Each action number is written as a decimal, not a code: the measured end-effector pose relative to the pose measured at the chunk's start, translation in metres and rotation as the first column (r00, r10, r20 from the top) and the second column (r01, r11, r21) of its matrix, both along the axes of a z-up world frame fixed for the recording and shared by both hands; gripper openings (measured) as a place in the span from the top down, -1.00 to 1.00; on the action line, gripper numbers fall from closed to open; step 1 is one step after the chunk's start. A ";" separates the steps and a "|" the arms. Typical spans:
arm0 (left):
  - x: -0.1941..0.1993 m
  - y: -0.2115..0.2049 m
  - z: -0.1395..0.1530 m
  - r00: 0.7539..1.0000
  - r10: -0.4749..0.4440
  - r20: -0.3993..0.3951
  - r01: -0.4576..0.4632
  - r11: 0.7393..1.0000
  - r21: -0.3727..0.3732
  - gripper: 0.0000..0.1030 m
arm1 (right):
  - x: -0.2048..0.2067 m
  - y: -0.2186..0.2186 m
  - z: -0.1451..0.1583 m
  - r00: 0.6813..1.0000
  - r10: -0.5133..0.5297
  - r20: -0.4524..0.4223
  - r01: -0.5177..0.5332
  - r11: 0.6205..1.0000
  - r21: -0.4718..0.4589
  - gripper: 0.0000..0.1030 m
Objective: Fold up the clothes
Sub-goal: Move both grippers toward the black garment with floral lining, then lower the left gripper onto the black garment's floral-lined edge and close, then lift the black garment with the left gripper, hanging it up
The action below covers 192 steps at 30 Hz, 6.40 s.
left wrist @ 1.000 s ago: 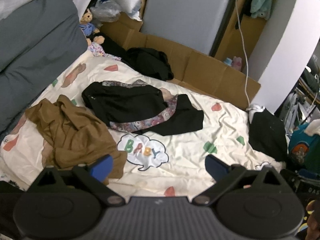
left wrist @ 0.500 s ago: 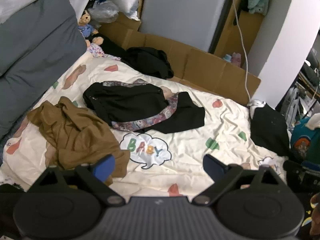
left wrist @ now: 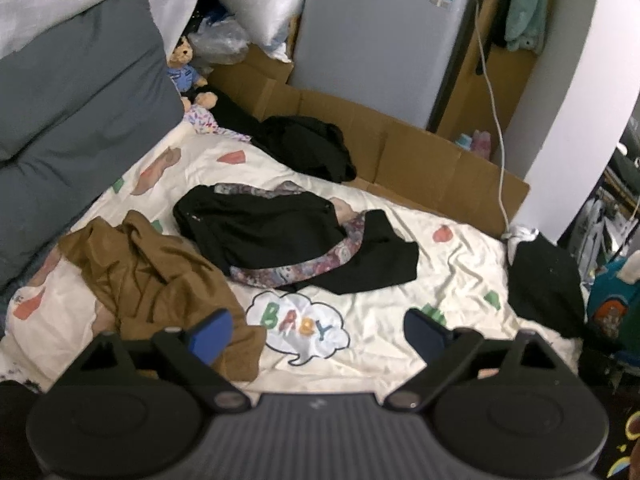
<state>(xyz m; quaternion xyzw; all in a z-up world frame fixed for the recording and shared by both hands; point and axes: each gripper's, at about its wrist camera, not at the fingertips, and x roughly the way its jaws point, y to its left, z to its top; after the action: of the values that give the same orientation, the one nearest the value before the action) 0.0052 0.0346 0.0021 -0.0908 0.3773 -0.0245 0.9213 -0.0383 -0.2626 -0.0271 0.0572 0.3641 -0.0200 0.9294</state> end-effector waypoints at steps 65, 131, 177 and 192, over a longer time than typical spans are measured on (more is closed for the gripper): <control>0.077 0.064 0.006 0.999 0.021 -0.044 -0.021 1.000 0.001 -0.94 | 0.146 0.022 0.028 0.913 0.407 -0.034 -0.408 0.908 -0.096 -1.00; 0.270 0.048 -0.221 0.797 0.359 -0.486 -0.485 0.860 -0.160 -0.55 | 0.251 -0.088 -0.098 0.928 0.309 -0.211 -0.309 0.951 0.032 -0.83; 0.269 -0.032 -0.055 0.978 0.172 -0.117 -0.197 0.947 -0.254 0.91 | 0.221 -0.122 -0.051 0.935 0.349 -0.067 -0.346 0.937 0.053 -0.54; 0.244 -0.114 0.031 0.996 -0.087 0.001 0.081 0.930 -0.358 0.92 | 0.209 -0.123 -0.026 0.923 0.385 0.012 -0.385 0.922 0.034 -0.63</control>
<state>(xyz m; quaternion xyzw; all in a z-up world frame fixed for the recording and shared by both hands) 0.2488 -0.0791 0.0333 -0.2409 0.3768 -0.1314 0.8847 0.1711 -0.3852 -0.0536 0.0013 0.3662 0.1698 0.9149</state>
